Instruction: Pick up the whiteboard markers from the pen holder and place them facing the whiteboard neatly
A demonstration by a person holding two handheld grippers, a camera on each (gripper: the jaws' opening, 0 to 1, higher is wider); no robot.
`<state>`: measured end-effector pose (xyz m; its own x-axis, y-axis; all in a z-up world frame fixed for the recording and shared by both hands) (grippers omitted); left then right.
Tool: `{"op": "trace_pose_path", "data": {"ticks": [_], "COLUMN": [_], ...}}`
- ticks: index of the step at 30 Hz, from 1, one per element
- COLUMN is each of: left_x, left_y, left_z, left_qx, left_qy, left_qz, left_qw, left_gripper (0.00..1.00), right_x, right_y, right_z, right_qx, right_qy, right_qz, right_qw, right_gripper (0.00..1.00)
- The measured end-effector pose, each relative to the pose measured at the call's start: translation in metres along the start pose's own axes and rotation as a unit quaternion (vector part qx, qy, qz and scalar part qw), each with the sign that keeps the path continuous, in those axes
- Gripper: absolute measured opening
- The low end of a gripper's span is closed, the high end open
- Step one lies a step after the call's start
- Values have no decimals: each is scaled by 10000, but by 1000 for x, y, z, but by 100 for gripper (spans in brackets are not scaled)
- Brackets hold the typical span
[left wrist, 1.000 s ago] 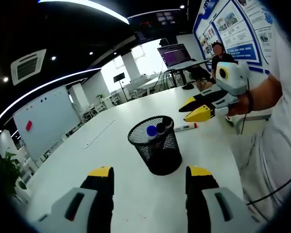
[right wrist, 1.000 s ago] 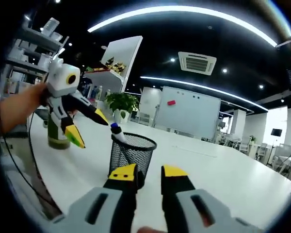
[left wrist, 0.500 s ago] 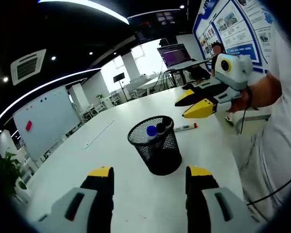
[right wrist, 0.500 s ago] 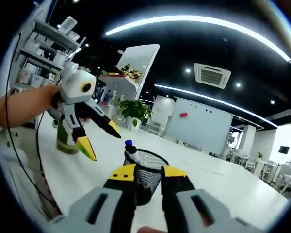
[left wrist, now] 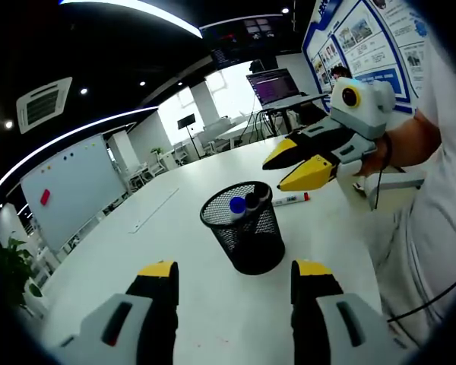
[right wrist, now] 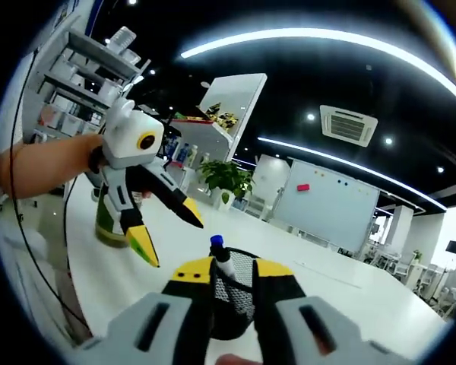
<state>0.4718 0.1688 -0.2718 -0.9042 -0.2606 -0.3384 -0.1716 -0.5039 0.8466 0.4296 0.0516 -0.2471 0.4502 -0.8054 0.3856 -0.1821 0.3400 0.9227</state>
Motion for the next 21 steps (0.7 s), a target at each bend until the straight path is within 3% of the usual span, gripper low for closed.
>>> {"op": "trace_pose_path", "data": {"ticks": [21], "left_x": [0], "left_y": [0], "left_z": [1], "left_qx": [3], "left_qy": [2], "left_qz": [-2], "left_qw": [10000], "left_gripper": [61], "right_x": [-9], "right_y": [3], "right_z": [-19], "right_qx": [-51], "right_qy": [404], "right_qz": [350], "right_qw": [9986], "right_gripper": [15]}}
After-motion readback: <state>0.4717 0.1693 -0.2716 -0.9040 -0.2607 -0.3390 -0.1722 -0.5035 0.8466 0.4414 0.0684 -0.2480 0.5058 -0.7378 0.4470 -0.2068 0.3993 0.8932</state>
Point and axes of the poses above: the point that each gripper's makers call its tool centre point, and the gripper's own axes: z roughly backward along the fingers, x roughly to its right, y roughly out of its top, the point moved 4 cm from there along z, roughly backward along the fingers, and after that the axes turned 3 degrees about -x, right-handed, at the moved point
